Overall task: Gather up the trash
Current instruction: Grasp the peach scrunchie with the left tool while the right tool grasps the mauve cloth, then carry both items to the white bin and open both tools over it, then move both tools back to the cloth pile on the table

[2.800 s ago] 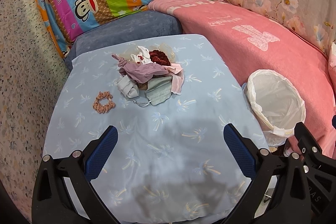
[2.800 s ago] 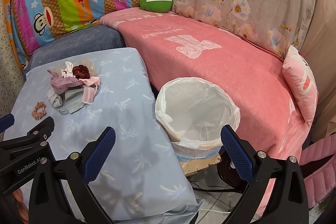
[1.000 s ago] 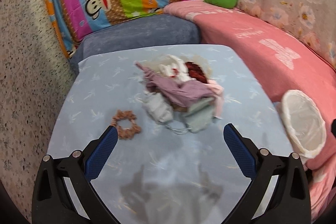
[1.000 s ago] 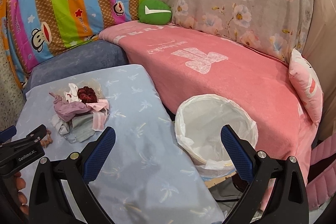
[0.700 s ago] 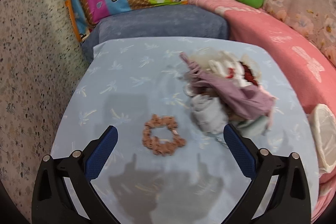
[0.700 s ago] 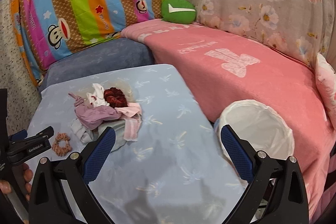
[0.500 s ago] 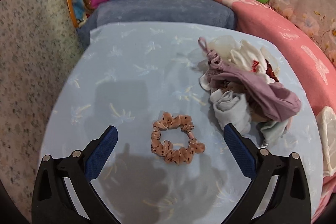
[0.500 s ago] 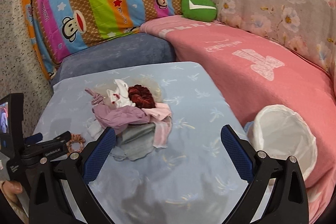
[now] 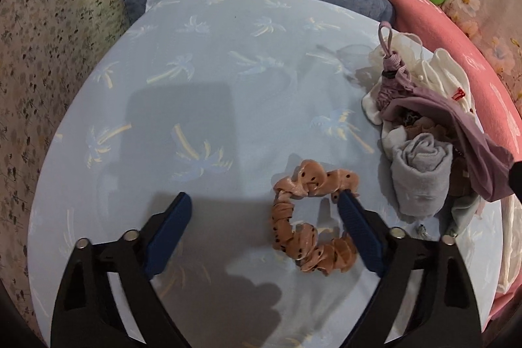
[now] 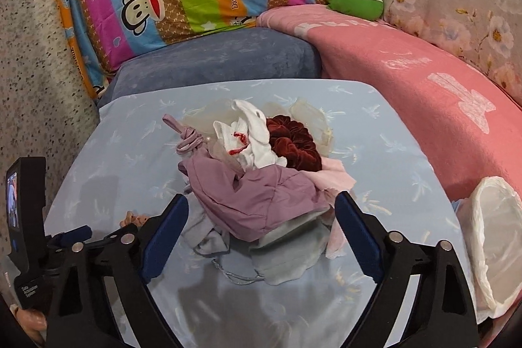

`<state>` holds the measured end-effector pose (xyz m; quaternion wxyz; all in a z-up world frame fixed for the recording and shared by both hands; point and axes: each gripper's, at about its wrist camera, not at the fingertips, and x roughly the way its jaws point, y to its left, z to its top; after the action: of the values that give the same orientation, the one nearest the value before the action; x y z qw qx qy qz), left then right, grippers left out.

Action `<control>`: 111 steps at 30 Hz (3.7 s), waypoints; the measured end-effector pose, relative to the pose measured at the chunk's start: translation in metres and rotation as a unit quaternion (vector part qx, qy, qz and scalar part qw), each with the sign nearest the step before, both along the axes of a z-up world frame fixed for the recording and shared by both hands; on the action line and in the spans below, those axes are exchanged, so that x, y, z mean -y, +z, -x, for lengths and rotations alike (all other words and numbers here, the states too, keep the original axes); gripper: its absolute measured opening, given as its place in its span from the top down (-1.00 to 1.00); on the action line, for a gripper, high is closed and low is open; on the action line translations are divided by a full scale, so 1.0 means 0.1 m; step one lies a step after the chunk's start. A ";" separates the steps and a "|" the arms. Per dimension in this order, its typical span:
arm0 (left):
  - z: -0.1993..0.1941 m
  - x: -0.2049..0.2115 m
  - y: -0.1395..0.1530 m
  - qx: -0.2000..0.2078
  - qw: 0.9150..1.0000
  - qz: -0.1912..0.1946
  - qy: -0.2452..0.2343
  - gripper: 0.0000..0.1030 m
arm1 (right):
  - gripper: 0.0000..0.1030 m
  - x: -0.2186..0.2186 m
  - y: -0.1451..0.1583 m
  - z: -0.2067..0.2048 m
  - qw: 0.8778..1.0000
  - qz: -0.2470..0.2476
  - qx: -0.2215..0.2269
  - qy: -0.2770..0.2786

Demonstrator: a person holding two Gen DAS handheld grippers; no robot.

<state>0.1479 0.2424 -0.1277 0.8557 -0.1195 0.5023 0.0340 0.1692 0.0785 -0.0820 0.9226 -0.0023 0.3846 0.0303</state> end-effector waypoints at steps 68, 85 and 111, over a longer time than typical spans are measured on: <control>0.45 4.03 1.43 0.130 0.902 0.053 -0.409 0.01 | 0.36 3.81 1.07 1.54 0.951 -0.091 0.122 -0.269; 0.42 3.68 1.41 0.141 0.925 0.025 -0.352 -0.28 | -0.06 3.56 1.08 1.63 0.956 -0.086 0.116 -0.254; 0.34 2.58 1.20 0.122 0.964 0.007 -0.238 -0.51 | -0.16 2.67 0.85 1.41 0.977 -0.082 0.072 -0.183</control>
<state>0.1137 -0.0160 -0.0081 0.8930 -0.0061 0.4084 -0.1888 0.0280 -0.1888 0.0026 0.9350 0.1416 0.3069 -0.1076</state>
